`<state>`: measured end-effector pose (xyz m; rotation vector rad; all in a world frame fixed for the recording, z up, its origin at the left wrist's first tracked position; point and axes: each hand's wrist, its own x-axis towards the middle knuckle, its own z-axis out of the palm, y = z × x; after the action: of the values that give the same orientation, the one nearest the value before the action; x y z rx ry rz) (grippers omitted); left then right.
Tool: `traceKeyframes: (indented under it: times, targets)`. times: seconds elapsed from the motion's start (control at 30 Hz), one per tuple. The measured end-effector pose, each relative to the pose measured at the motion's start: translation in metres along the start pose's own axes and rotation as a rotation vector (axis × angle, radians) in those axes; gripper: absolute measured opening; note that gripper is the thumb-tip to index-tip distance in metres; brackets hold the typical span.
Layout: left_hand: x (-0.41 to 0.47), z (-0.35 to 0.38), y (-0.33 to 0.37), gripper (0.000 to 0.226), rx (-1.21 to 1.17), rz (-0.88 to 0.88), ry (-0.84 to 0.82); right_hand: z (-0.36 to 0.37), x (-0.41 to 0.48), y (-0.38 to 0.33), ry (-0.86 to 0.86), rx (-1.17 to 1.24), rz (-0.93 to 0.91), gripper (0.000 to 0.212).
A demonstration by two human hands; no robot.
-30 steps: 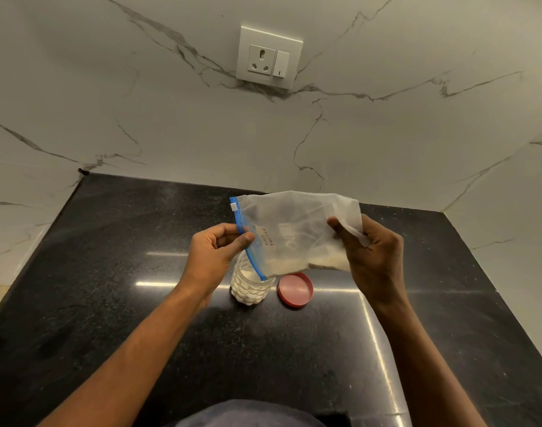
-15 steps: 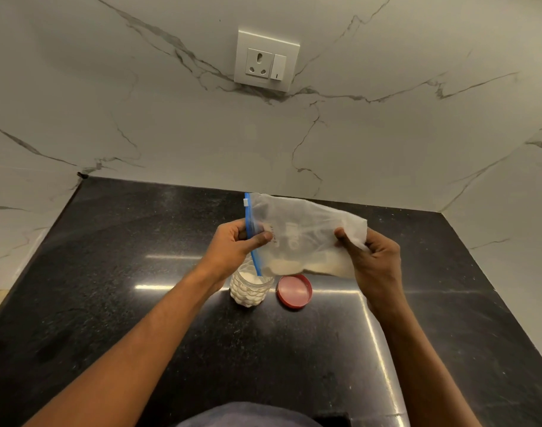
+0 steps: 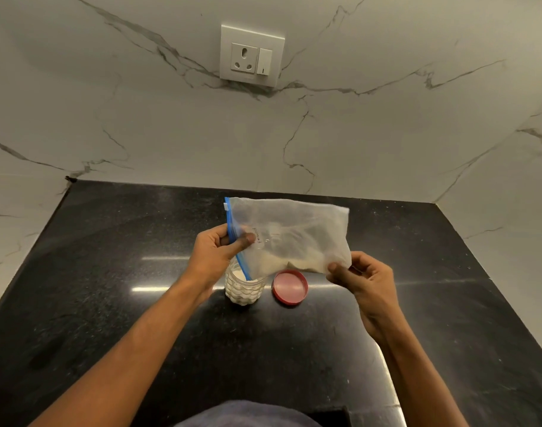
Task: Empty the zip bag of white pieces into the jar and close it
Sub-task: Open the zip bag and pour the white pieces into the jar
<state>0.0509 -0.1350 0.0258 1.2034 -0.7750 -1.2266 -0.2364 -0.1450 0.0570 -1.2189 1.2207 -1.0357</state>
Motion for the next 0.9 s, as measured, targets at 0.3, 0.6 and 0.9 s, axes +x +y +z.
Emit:
traceKeyframes:
  times: [0.3,0.6,0.9]
  targets:
    - [-0.018,-0.024,-0.009,0.049,0.246,0.102,-0.029,0.010,0.006,-0.013,0.018,0.061,-0.211,0.014]
    - [-0.025,-0.029,-0.011,0.043,0.257,0.167,0.005,0.024,0.005,-0.021,0.072,0.090,-0.326,0.016]
    - [-0.030,-0.029,-0.014,0.040,0.184,0.150,0.017,0.031,0.006,-0.030,0.034,0.045,-0.362,0.014]
